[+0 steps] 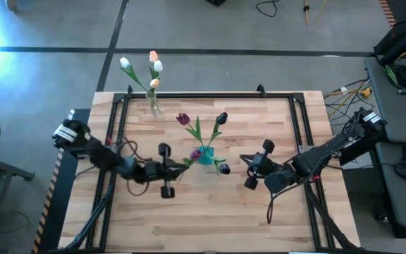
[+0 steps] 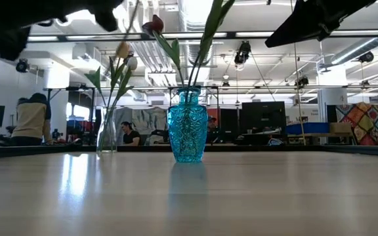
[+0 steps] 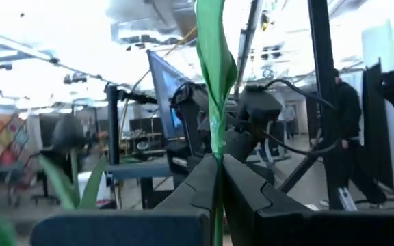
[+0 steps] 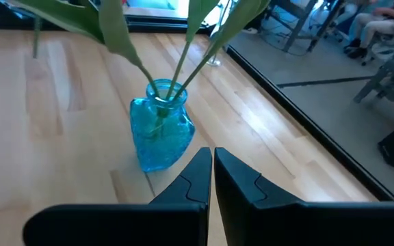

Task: Sort flowers into vase by color
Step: Put the dark red flower into the blue vase

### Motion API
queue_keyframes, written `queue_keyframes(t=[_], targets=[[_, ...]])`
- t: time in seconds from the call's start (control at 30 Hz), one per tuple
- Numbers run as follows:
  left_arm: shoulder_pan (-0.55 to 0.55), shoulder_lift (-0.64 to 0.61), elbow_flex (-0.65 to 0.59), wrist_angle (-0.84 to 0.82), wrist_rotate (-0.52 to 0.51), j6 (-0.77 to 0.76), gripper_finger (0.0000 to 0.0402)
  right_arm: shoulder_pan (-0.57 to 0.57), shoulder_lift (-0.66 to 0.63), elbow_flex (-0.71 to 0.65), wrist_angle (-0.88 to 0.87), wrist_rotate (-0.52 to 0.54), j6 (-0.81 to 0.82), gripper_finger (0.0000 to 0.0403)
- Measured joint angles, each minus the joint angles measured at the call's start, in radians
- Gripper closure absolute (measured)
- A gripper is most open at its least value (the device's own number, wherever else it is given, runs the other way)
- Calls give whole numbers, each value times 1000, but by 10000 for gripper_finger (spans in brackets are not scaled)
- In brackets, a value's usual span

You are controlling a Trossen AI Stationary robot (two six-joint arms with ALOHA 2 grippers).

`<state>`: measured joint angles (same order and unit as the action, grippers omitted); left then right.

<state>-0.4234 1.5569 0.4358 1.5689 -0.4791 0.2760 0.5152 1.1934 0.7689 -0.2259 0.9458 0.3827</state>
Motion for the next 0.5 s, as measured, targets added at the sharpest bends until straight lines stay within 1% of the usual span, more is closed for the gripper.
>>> queue_keyframes(t=[0.17,0.33,0.5], targets=[[120,57,99,1,180,25,401,0,0,-2,1,0,-25,390],[214,113,183,3,253,55,401,0,0,-2,2,1,-35,390],[285,160,234,1,328,54,401,0,0,-3,3,0,-43,390]])
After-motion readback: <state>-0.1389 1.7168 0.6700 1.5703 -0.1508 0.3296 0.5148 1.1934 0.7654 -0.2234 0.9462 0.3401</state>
